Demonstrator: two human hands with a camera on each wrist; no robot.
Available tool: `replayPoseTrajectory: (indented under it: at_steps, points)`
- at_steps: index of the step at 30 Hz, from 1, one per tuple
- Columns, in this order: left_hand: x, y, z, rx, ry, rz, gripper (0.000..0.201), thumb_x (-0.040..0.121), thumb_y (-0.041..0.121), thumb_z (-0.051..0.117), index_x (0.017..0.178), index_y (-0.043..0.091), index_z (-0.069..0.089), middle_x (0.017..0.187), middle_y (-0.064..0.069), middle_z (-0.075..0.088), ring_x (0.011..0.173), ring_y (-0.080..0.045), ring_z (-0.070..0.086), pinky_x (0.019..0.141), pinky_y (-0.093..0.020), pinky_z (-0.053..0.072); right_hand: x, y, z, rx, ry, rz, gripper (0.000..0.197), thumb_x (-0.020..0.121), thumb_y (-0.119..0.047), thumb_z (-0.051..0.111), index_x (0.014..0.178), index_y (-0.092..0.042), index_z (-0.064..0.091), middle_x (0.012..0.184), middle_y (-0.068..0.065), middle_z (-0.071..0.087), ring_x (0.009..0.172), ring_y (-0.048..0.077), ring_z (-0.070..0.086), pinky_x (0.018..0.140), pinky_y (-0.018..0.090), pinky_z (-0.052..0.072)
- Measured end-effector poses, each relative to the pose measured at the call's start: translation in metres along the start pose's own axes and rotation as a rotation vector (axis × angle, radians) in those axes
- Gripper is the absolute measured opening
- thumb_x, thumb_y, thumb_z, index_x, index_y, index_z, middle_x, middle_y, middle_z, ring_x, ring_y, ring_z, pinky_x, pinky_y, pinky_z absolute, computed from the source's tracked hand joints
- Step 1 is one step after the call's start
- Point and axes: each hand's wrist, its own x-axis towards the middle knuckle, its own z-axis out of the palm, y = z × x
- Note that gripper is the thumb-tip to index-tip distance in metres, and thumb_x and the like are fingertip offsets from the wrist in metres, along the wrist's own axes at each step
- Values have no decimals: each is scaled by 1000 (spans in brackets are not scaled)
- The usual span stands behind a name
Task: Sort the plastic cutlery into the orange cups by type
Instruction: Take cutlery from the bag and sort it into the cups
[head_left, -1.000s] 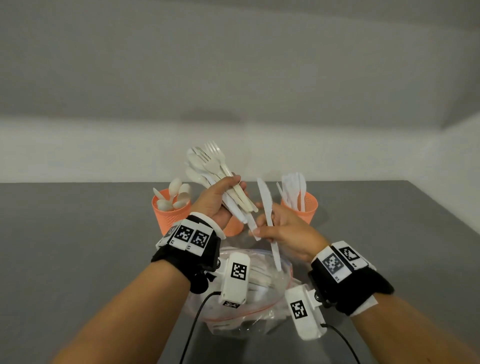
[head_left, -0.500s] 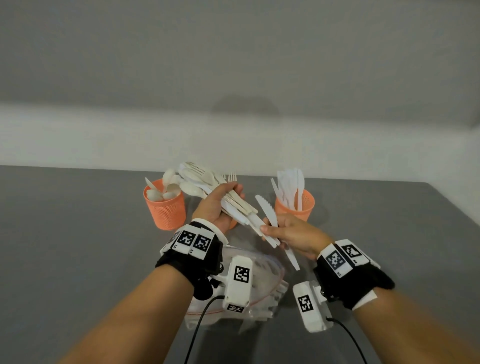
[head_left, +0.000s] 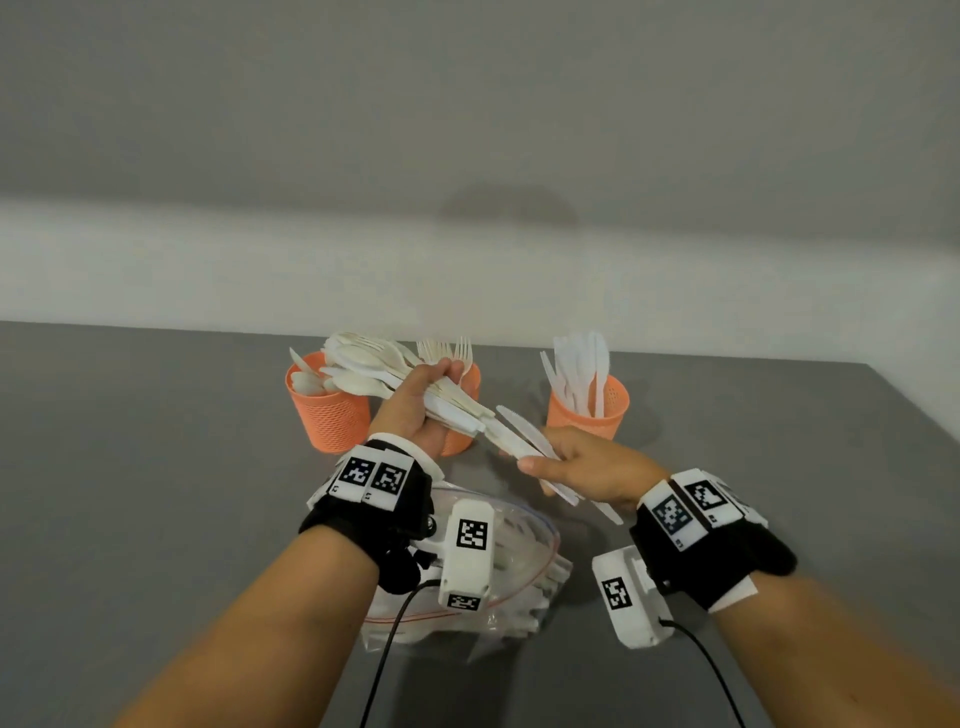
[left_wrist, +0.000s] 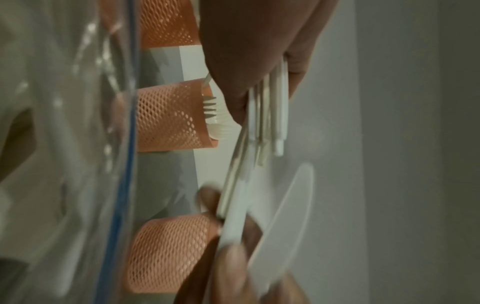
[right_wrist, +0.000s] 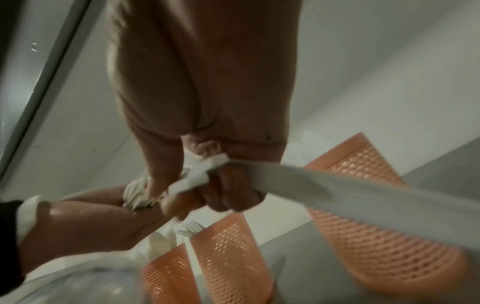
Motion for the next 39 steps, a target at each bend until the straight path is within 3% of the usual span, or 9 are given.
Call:
replayPoseTrajectory:
  at_steps: [6, 12, 16, 19, 25, 29, 32, 36, 39]
  points:
    - [11, 8, -11, 42, 10, 29, 15, 91, -1, 48, 79, 4, 53, 77, -7, 57, 44, -10, 64, 52, -21, 57, -12, 18, -14, 38, 26, 177, 9, 95, -19, 47, 91, -26, 50, 67, -4, 50, 55, 8, 47, 59, 22, 42]
    - [14, -15, -14, 230, -120, -21, 14, 86, -2, 54, 99, 2, 54, 78, -9, 61, 71, -18, 61, 67, -34, 51, 4, -23, 7, 94, 443, -177, 16, 76, -20, 74, 85, -18, 60, 52, -15, 52, 48, -2, 46, 55, 13, 38]
    - [13, -29, -12, 282, -120, 60, 83, 68, 11, 73, 138, -4, 31, 92, -16, 53, 76, -26, 62, 59, -32, 54, 18, -36, 24, -39, 442, -186, 35, 72, -18, 77, 102, -12, 61, 61, -11, 53, 56, 0, 53, 57, 14, 42]
    - [12, -32, -15, 283, -161, 97, 93, 65, 17, 77, 141, 0, 26, 94, -13, 54, 86, -25, 62, 66, -32, 55, 23, -36, 22, -88, 409, -126, 23, 79, -17, 69, 96, -5, 60, 68, -5, 56, 60, 5, 52, 57, 15, 39]
    - [9, -32, -14, 312, -157, 94, 62, 88, 20, 59, 141, 8, 32, 114, -15, 57, 101, -22, 62, 77, -32, 58, 22, -35, 15, 9, 280, -41, 19, 87, -13, 54, 98, 2, 59, 77, 8, 56, 65, 15, 50, 59, 22, 38]
    - [9, -29, -10, 390, -192, 21, 34, 100, 23, 38, 125, 4, 49, 89, -6, 66, 83, -14, 66, 77, -31, 52, 22, -33, 14, 64, 264, -24, 18, 92, -20, 52, 98, -5, 61, 70, -3, 55, 63, 9, 51, 57, 13, 39]
    - [6, -30, -6, 400, -187, 11, 41, 100, 31, 30, 127, 5, 45, 97, -8, 63, 89, -15, 62, 87, -35, 48, 23, -32, 14, 68, 314, -81, 22, 91, -27, 55, 101, -8, 63, 78, 1, 64, 74, 16, 61, 71, 27, 47]
    - [5, -30, -5, 400, -198, -30, 41, 100, 29, 34, 125, -1, 48, 99, -12, 65, 88, -18, 65, 73, -30, 53, 24, -32, 15, 40, 333, -98, 16, 86, -32, 62, 91, -16, 60, 76, -6, 61, 73, 11, 60, 70, 24, 46]
    - [4, -32, -5, 354, -239, 17, 27, 99, 20, 36, 113, 6, 54, 93, -8, 67, 77, -13, 68, 68, -28, 54, 20, -33, 13, 68, 315, -110, 26, 88, -28, 61, 110, -15, 59, 91, -3, 66, 87, 13, 63, 78, 22, 48]
